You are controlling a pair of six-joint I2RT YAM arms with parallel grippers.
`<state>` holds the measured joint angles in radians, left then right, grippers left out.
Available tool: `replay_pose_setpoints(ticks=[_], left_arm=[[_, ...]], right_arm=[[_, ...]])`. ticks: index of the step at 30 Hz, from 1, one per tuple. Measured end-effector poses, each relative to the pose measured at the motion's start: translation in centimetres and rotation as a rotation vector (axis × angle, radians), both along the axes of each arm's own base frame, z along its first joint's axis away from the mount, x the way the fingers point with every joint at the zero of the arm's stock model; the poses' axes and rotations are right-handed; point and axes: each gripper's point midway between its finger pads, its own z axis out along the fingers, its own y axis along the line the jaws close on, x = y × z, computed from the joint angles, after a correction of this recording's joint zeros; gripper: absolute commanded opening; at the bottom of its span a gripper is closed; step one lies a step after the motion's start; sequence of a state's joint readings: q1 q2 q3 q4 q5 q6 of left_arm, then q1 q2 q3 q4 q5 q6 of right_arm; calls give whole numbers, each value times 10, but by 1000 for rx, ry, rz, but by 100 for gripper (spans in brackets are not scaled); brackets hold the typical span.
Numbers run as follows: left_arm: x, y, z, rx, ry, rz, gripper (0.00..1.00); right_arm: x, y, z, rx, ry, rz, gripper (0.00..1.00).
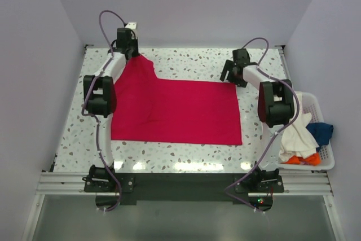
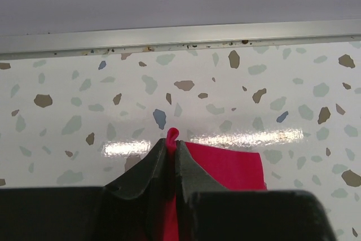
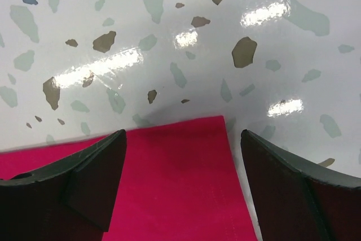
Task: Fold and stack the t-shirts
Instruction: Fold the tshirt
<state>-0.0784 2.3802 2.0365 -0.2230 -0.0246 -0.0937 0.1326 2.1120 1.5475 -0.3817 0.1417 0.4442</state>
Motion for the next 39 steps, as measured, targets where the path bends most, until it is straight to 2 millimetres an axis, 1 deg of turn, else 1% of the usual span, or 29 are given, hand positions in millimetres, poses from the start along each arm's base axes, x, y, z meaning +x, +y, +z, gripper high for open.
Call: replay_pose_setpoints(ticks=[4,15,18,23,26,29,30,31,32,35,37,38,39], left_arm=[[0,-4,1,-13,-2,-20,14],[5,-9,9,-31,-29,-39,14],[6,-9,12,-32,-38,-40,14],[11,-10,14,-35,-51,-44,14],[12,-11,13,-36,-50,-45,14],[14,-11,11,-36,-53,-46,15],[14,-11,10,-36,-53,-46,15],[15,-11,9,-36,-53,-46,15],[15,-11,8,-36,-51,-46,15],[15,-10,6,-37,-49,-46,15],[15,-8,5,-38,-48,-45,15],[16,-8,5,-39,-48,-45,15],[16,-7,5,-39,-49,-44,15]], right_arm=[[3,-4,-3,-22,11,-13,82],[0,-9,-6,-45,25,-47,66],[-1,-11,-7,-54,35,-59,65],[5,-11,-6,-58,36,-63,64],[9,-11,-6,-59,34,-64,60],[13,-11,-6,-60,35,-65,51],[13,-11,-7,-61,37,-67,45],[14,-11,-7,-63,39,-68,42],[13,-11,-7,-64,41,-70,36],[11,-14,-8,-75,51,-81,29],[9,-15,-8,-79,57,-82,23],[9,-15,-8,-80,58,-83,17],[8,-15,-8,-81,60,-83,15]])
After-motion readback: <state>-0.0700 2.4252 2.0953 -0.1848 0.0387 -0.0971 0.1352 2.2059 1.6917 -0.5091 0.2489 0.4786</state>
